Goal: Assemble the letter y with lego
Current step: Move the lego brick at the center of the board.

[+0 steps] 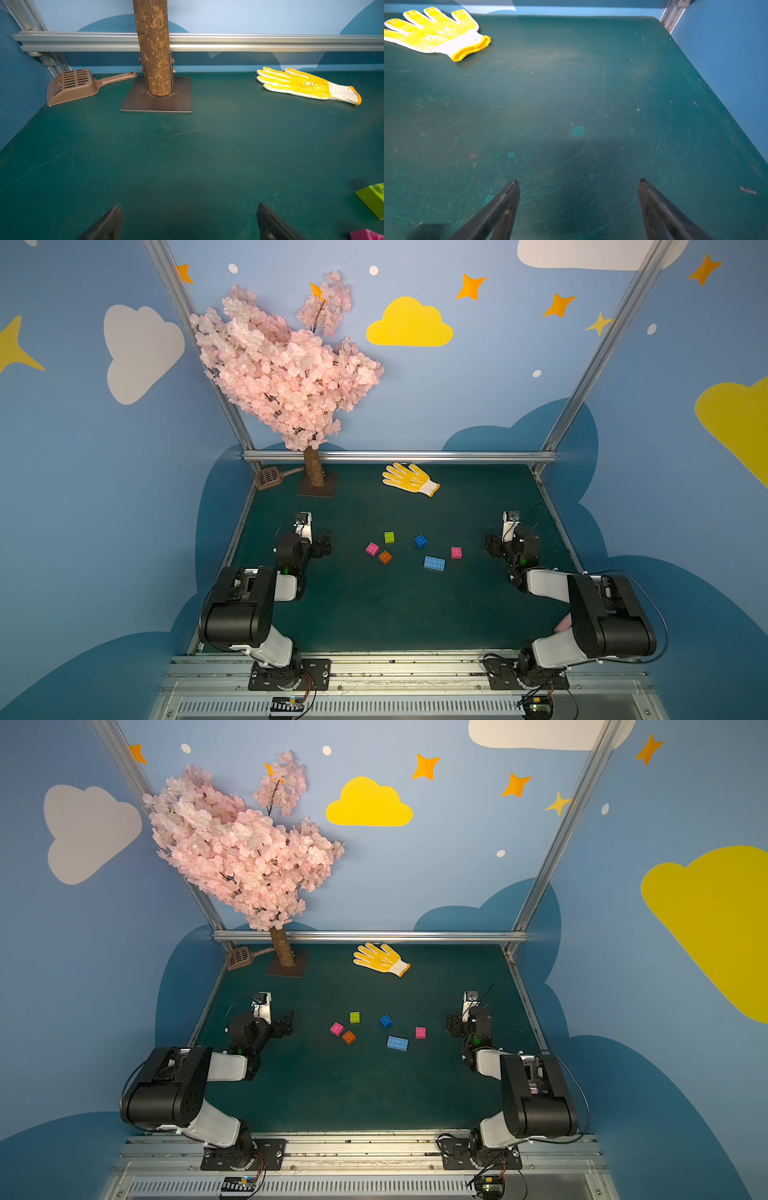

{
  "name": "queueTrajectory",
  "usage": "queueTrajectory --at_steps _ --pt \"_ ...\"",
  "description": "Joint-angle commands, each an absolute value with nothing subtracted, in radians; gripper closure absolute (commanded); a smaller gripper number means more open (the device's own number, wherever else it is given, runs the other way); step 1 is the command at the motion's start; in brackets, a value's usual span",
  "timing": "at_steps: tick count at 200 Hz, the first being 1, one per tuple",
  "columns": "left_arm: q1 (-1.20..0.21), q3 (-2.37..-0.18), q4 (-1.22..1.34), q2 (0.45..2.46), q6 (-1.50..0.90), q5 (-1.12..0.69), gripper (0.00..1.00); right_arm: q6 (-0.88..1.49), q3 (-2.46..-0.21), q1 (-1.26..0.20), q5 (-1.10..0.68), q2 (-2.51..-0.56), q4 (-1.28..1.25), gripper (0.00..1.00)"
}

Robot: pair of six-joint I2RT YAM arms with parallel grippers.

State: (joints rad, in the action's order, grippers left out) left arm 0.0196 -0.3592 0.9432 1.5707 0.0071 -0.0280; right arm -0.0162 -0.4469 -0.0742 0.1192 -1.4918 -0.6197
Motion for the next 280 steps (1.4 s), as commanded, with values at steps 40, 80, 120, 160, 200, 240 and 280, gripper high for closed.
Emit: queueTrajectory --at_steps 40,80,120,160,200,240,280 --pt "0.024 -0.372 0.926 1.574 -0.005 -0.015 0.00 -0.021 -0.464 -0.072 0.113 -1.476 -0.610 0.12" --pt "0.014 -0.360 0.950 1.575 -0.034 0.099 0.00 -0.011 -0.484 -0.073 0.138 -1.456 -0.561 0.15" --pt "0.009 -0.353 0.965 1.567 -0.025 0.106 0.00 -0.035 -0.538 -0.085 0.136 -1.402 -0.455 0.16" --pt "-0.067 -0.462 0.610 1.349 -0.007 0.290 0.00 0.009 -0.718 -0.146 0.229 -1.337 -0.147 0.19" --pt "-0.115 -0.712 0.193 1.232 -0.106 0.238 0.00 0.091 -0.942 -0.238 0.220 -1.392 0.120 0.24" --pt "-0.174 -1.057 -0.297 1.369 -0.111 0.149 0.00 0.111 -1.136 -0.320 0.015 -1.515 0.340 0.36" --pt "-0.216 -1.325 -0.638 1.568 -0.126 0.030 0.00 0.057 -1.236 -0.411 -0.137 -1.615 0.467 0.39"
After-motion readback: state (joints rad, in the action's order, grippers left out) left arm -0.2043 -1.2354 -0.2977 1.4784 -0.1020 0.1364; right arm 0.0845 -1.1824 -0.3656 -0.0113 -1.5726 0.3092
